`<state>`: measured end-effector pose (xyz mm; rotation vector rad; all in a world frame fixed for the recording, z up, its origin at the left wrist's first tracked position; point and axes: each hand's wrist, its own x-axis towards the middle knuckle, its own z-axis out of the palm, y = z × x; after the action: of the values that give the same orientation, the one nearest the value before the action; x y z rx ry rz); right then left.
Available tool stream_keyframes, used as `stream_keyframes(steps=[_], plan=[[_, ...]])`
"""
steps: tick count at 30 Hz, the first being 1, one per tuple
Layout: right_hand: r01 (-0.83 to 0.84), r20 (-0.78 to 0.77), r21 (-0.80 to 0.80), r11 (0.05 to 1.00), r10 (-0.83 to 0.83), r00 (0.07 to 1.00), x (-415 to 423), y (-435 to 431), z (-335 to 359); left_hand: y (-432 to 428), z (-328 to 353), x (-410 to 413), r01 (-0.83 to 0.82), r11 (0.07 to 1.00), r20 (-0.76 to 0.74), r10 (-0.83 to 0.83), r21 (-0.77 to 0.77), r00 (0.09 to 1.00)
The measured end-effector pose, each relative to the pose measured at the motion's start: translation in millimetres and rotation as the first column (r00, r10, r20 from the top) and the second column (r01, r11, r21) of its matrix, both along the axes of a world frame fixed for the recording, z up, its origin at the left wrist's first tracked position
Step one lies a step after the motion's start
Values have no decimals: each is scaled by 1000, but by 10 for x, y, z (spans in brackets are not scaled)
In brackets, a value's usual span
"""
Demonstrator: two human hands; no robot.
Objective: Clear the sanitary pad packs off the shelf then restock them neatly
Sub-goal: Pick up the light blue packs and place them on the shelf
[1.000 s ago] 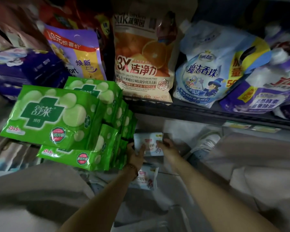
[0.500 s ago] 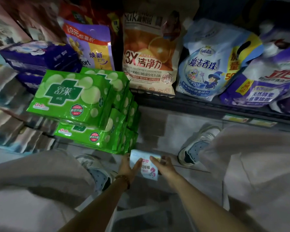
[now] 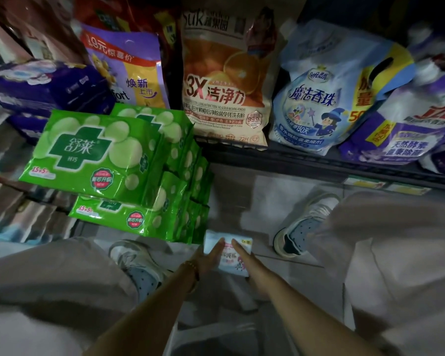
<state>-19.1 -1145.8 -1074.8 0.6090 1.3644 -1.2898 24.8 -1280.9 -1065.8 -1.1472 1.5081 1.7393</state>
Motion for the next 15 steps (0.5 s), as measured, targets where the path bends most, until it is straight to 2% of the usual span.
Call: stream_keyframes(steps=[5, 7, 11, 15], plan=[[108, -138, -12, 994, -108, 985, -268, 163, 314, 186, 249, -271, 51, 991, -125, -66, -121, 990], [141, -257, -16, 990, -140, 956, -413, 203, 507, 245, 420, -406, 46, 990, -205, -74, -135, 976], [200, -482, -79, 977, -213, 850, -710, 247, 1073, 330, 958, -702, -33, 991, -378, -18, -128, 926], [207, -668, -170, 964, -267, 695, -885, 278, 1871, 390, 1665, -923, -80, 986, -615, -29, -149, 788]])
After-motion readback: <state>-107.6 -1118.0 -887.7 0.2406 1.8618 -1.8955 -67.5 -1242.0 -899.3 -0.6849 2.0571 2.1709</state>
